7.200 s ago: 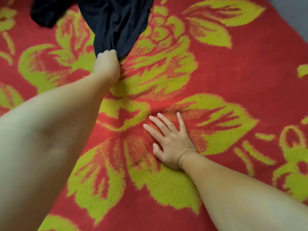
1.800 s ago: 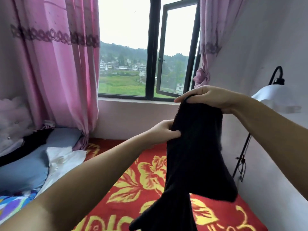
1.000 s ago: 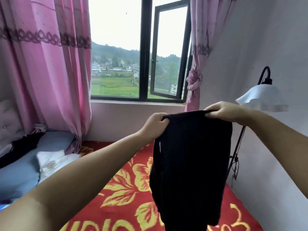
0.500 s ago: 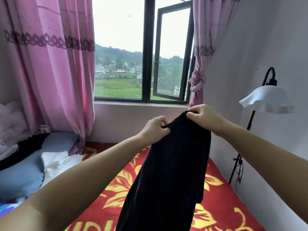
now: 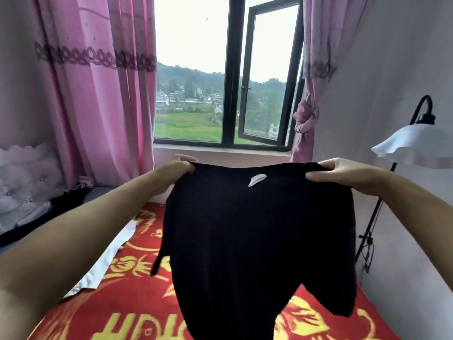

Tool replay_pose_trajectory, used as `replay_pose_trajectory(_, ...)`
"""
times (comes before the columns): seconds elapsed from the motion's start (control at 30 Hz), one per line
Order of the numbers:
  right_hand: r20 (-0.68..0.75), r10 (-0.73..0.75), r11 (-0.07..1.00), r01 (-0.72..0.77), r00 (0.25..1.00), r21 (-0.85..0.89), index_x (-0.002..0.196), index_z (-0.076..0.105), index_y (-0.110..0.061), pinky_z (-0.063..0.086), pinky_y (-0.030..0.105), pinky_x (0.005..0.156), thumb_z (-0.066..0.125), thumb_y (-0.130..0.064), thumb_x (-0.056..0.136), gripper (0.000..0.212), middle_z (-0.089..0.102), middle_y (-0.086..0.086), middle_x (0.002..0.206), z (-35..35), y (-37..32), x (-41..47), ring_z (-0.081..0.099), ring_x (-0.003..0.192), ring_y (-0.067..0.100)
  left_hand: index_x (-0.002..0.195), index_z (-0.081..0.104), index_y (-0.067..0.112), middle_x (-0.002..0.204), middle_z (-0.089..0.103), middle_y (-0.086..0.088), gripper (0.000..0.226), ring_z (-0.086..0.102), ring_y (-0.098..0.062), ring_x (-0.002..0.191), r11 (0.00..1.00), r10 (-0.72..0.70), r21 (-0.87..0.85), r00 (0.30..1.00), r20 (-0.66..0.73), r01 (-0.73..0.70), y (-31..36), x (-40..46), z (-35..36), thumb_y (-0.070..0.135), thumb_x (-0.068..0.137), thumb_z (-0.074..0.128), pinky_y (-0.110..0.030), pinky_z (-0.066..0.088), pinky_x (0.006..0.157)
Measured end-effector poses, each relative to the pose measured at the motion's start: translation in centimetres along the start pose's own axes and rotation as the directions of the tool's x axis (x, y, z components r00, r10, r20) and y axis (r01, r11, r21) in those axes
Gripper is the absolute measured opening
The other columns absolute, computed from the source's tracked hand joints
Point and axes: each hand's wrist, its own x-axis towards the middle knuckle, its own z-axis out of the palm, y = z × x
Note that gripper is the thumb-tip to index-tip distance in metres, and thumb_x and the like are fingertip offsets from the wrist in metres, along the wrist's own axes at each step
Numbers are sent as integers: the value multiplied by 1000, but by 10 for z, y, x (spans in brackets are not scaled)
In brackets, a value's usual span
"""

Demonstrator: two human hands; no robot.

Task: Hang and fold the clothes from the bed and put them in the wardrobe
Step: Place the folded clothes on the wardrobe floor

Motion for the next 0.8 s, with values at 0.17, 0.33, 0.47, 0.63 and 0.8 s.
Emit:
replay_pose_trajectory(0.17, 41, -1, 996, -3, 999, 94, 107, 72, -13, 54, 33, 86, 75, -38, 70, 45, 70, 16, 109, -8, 6, -4, 67, 96, 28, 62, 63, 15, 52, 59, 4, 34, 54, -9, 44, 999, -28, 18, 996, 87, 26, -5, -10, 6, 21, 93, 52, -17, 43, 42)
replay_pose_trajectory(0.33, -91, -76, 990, 86, 993, 112, 99, 75, -17, 57, 21, 67, 66, -53, 73, 45, 74, 8, 91, -7, 14, -7, 70, 77, 17, 72, 75, 26, 69, 70, 5, 30, 65, -6, 58, 998, -56, -2, 911, 409, 63, 3, -13, -10, 44, 90, 60, -18, 50, 52)
replay_pose_trajectory(0.47, 115, -13, 992, -2, 993, 127, 75, 73, -16, 48, 18, 50, 73, -54, 74, 38, 63, 2, 66, -17, 16, -16, 61, 55, 11, 89, 74, 15, 88, 73, -4, 31, 70, -14, 74, 993, -112, 88, 814, 570, 75, 2, -12, -31, 41, 73, 77, -22, 55, 65)
replay_pose_trajectory(0.63, 195, 27, 980, -65, 980, 188, 106, 71, -7, 57, 26, 70, 79, -22, 75, 35, 71, 17, 103, -23, 22, -18, 71, 86, 23, 96, 75, 12, 92, 74, -6, 37, 71, -16, 79, 983, -1, -160, 889, 459, 84, -9, -10, -31, 41, 74, 78, -23, 56, 67)
replay_pose_trajectory(0.8, -279, 30, 990, 10, 960, 141, 98, 74, -11, 56, 22, 65, 67, -46, 79, 41, 75, 10, 90, 15, 23, 10, 70, 74, 15, 96, 71, 15, 86, 74, -3, 24, 68, -18, 79, 994, 63, -89, 998, 30, -60, -11, -1, -4, 32, 96, 54, -30, 56, 75)
